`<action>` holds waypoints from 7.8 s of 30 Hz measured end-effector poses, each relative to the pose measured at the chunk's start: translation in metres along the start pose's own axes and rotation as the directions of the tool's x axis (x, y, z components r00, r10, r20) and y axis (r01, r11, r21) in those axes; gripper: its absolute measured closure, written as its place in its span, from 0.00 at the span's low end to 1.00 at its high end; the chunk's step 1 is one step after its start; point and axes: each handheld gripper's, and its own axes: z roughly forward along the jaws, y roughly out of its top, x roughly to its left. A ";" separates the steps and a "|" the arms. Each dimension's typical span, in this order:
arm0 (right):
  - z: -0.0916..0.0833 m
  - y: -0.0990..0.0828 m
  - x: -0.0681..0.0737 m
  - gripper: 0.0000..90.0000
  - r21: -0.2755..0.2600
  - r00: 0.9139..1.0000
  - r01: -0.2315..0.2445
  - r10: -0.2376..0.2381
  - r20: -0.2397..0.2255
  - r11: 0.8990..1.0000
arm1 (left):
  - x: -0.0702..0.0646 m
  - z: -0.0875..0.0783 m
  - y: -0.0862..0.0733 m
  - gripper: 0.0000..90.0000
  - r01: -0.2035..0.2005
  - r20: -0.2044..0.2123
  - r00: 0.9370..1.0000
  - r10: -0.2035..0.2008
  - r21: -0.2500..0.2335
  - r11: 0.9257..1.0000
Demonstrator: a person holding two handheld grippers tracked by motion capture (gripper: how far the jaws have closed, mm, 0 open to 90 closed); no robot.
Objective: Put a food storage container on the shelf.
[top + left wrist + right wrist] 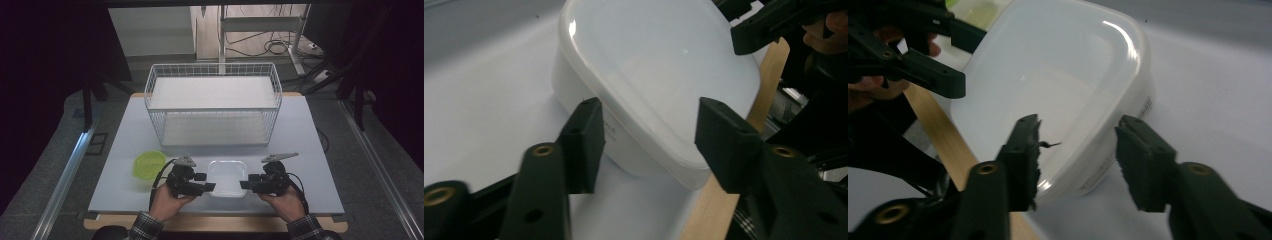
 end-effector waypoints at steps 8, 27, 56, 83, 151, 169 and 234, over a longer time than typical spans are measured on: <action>-0.011 -0.007 0.003 0.79 -0.028 0.994 -0.105 0.105 -0.024 0.994 | -0.005 -0.008 -0.003 0.73 0.070 -0.015 0.997 -0.071 -0.024 0.997; -0.023 0.000 0.015 0.88 -0.198 0.998 -0.028 0.038 0.043 0.980 | -0.010 -0.021 0.005 0.88 0.096 -0.079 0.991 -0.107 -0.134 0.986; -0.046 0.060 0.033 0.88 -0.310 0.996 0.080 -0.066 0.056 0.947 | -0.011 -0.073 0.058 0.88 0.008 -0.133 0.990 -0.039 -0.228 0.974; -0.061 0.125 0.045 0.88 -0.349 0.988 0.146 -0.122 0.090 0.926 | 0.003 -0.108 0.105 0.88 -0.008 -0.149 0.988 -0.036 -0.283 0.959; -0.039 0.224 0.009 0.77 -0.382 0.980 0.150 -0.086 0.180 0.912 | 0.060 -0.104 0.191 0.69 -0.013 -0.206 0.976 -0.072 -0.382 0.924; -0.032 0.233 0.002 0.67 -0.370 0.964 0.186 -0.097 0.247 0.910 | 0.069 -0.088 0.198 0.53 -0.042 -0.259 0.964 -0.059 -0.370 0.928; -0.001 0.249 -0.026 0.99 -0.317 0.932 0.218 -0.100 0.349 0.923 | 0.094 -0.075 0.206 0.98 0.016 -0.398 0.904 -0.154 -0.329 0.944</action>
